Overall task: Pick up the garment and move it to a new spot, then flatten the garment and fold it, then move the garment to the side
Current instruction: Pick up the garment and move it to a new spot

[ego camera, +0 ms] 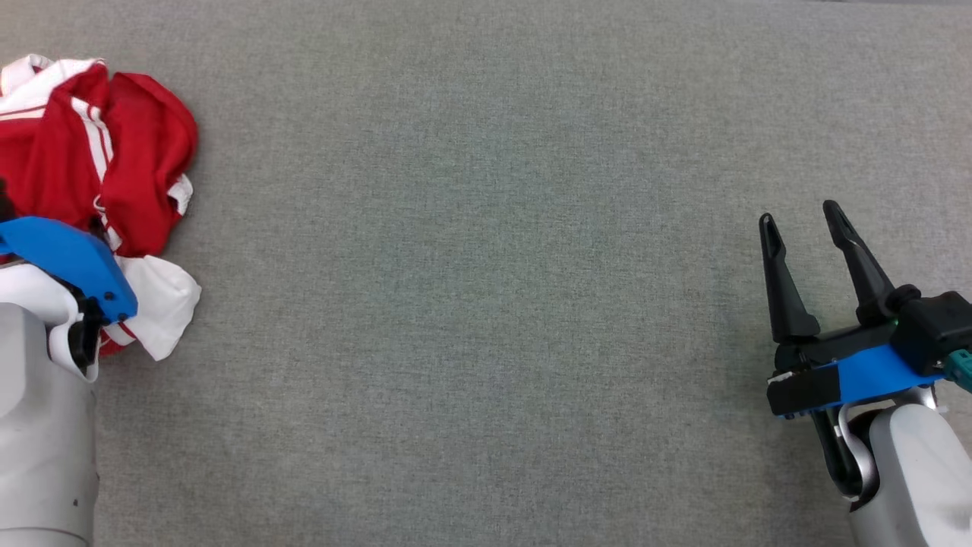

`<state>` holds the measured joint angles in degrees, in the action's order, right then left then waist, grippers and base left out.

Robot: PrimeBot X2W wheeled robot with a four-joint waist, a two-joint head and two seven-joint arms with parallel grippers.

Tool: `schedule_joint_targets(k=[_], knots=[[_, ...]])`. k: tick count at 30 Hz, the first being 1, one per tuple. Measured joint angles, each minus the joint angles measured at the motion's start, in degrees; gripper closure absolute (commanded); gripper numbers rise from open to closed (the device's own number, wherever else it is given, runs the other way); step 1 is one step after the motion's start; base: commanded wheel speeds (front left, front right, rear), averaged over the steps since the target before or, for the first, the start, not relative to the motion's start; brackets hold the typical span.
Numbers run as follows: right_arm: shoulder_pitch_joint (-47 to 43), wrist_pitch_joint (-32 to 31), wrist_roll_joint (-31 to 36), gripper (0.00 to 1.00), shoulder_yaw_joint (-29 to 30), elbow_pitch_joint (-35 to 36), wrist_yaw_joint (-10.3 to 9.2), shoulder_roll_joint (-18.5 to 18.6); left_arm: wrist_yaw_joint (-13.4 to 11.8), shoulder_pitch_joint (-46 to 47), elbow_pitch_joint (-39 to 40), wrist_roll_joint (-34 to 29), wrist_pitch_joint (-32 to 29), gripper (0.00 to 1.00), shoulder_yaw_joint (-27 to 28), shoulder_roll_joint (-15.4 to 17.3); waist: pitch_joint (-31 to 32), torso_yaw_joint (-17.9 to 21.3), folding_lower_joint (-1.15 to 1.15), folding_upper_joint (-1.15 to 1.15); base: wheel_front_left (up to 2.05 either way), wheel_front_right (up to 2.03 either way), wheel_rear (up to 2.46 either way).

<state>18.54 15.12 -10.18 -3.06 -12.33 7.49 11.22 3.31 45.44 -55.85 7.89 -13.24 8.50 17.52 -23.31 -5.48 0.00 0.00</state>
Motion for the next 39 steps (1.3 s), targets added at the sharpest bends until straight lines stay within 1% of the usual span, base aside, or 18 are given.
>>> schedule_joint_targets(k=[2, 3, 5, 6, 10, 16, 19, 22, 24, 27, 32, 35, 39], knots=[[0.1, 0.0, 0.0, 0.0, -0.3, 0.0, 0.0, -0.1, 0.3, 0.8, -0.7, 0.8, -1.9, 0.0, 0.0, -0.3, 0.1, -0.3, 0.0, 0.0, 0.0, 0.0, 0.0], [0.1, 0.0, 0.0, 0.0, -0.4, 0.0, 0.0, -0.1, 0.5, 0.8, -0.9, 0.9, -2.3, 0.18, 0.0, -0.3, 0.1, -0.3, 0.0, 0.0, 0.0, 0.0, 0.0], [0.3, 0.0, 0.0, 0.0, -0.7, 0.0, 0.0, -0.1, 0.7, 0.8, -1.0, 1.1, -2.2, 0.18, -0.2, -0.6, 0.3, -0.5, 0.0, 0.0, 0.0, 0.0, 0.0], [0.3, 0.0, 0.0, 0.0, -0.8, -0.1, 0.0, -0.1, 0.5, 0.8, -0.8, 1.0, -1.5, 1.0, -0.4, -0.6, 0.4, -0.5, 0.0, 0.0, 0.0, 0.0, 0.0], [0.3, 0.0, 0.0, 0.0, -1.1, -0.4, 0.0, -0.5, -0.3, 0.5, 1.6, 0.6, 4.5, 1.0, -0.9, -0.5, 1.4, -0.9, 0.0, 0.0, 0.0, 0.0, 0.0], [-0.2, 0.0, 0.0, 0.0, -1.0, -1.1, 0.0, -1.2, -0.1, 1.8, 7.6, -0.6, 15.4, 1.0, -2.3, 0.2, 4.0, -1.2, 0.0, 0.0, 0.0, 0.0, 0.0], [-0.6, 0.0, 0.0, 0.0, -1.0, -1.3, 0.0, -1.9, -0.2, 3.4, 11.8, -1.6, 19.0, 1.0, -3.8, 0.0, 5.3, -0.9, -0.01, 0.0, 0.0, 0.0, 0.0], [-1.2, 0.0, 0.0, 0.0, -0.9, -1.4, 0.0, -2.7, 0.2, 5.5, 16.2, -2.4, 20.6, 1.0, -5.5, -0.3, 6.5, -0.2, 0.0, -0.01, 0.0, 0.0, 0.0], [-1.2, 0.0, 0.0, 0.0, -0.9, -1.4, 0.0, -3.3, 0.6, 7.1, 19.5, -3.1, 20.7, 1.0, -6.9, -0.5, 7.1, 0.5, 0.0, -0.01, 0.0, 0.0, 0.0], [-1.3, 0.0, -0.1, 0.0, -1.0, -1.5, -0.01, -4.3, 1.3, 9.5, 24.9, -3.6, 19.8, 1.0, -9.2, -1.7, 7.9, 2.2, 0.0, -0.01, 0.0, 0.0, 0.0], [-1.6, 0.0, -0.3, 0.0, -0.7, -1.8, -0.01, -5.7, 2.4, 13.8, 32.9, -4.1, 15.8, 1.0, -13.8, -4.0, 8.4, 6.2, 0.0, -0.01, 0.0, 0.0, 0.0], [-1.6, 0.0, -0.6, 0.0, -0.6, -2.0, -0.01, -6.2, 2.9, 16.9, 36.0, -3.9, 13.6, 1.0, -16.6, -5.7, 8.3, 9.2, 0.0, -0.01, 0.0, 0.0, 0.0], [-1.6, 0.0, -1.1, 0.0, -0.4, -2.1, 0.0, -7.0, 3.4, 21.2, 36.8, -3.2, 11.8, 1.0, -20.1, -7.9, 8.0, 13.3, 0.01, -0.01, 0.0, 0.0, 0.0]])
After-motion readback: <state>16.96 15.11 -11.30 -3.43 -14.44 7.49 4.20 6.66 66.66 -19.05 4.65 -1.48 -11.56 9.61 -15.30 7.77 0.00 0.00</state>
